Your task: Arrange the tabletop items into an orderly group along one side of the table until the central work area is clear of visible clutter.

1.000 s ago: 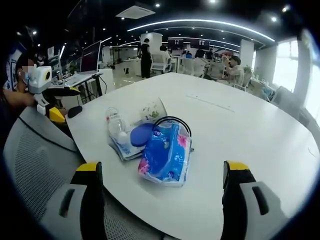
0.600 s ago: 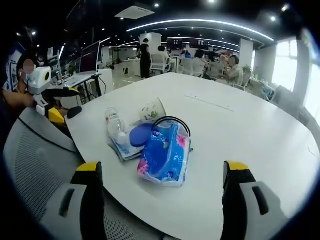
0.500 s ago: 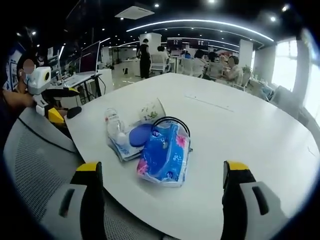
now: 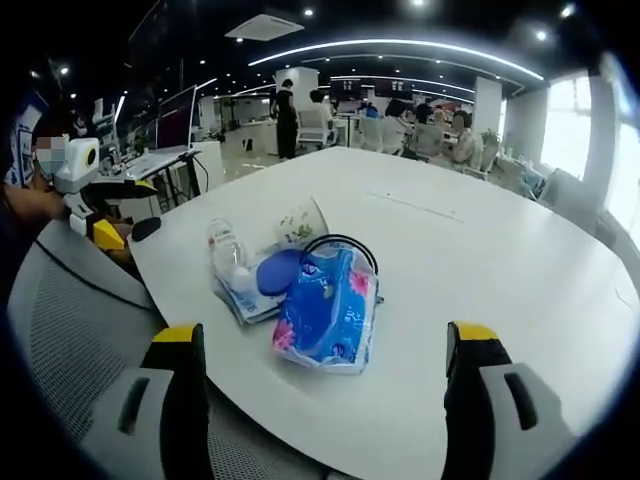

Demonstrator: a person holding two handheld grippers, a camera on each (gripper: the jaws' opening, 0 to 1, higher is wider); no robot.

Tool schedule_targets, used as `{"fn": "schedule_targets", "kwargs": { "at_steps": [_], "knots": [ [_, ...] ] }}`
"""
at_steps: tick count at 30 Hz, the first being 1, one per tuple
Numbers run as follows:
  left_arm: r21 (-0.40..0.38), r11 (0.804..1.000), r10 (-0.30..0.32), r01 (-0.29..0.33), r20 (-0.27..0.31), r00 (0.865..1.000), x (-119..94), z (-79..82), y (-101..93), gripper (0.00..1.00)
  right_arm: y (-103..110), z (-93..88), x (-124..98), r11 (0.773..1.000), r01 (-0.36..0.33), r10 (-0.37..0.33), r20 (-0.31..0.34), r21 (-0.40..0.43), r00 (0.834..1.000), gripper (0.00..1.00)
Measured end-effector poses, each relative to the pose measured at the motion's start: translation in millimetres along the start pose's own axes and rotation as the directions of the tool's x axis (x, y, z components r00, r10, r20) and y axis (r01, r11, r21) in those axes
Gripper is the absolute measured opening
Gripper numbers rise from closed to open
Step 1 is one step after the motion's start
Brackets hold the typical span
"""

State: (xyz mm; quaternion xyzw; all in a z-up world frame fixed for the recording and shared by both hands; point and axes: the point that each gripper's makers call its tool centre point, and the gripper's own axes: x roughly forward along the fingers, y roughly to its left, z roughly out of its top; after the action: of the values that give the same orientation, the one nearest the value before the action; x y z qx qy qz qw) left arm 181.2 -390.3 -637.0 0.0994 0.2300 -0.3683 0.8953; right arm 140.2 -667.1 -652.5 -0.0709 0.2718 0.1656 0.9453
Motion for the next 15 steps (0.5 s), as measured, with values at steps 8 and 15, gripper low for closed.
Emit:
{"fn": "schedule_targets", "kwargs": {
  "at_steps": [8,15],
  "knots": [
    [0.003,1.000,-0.027,0.027,-0.020,0.999,1.1,-2.1,-3.7,0.99,-0.1,-0.2,0.1,1.000,-0.002,0.002,-0.004,0.006,1.000,1.00],
    [0.021,0.999,-0.044,0.044,-0.027,0.999,4.8,0.2,-2.1,0.97,0.3,-0.5,0.2,1.000,-0.003,0.004,-0.009,0.004,1.000,1.00]
  ]
}}
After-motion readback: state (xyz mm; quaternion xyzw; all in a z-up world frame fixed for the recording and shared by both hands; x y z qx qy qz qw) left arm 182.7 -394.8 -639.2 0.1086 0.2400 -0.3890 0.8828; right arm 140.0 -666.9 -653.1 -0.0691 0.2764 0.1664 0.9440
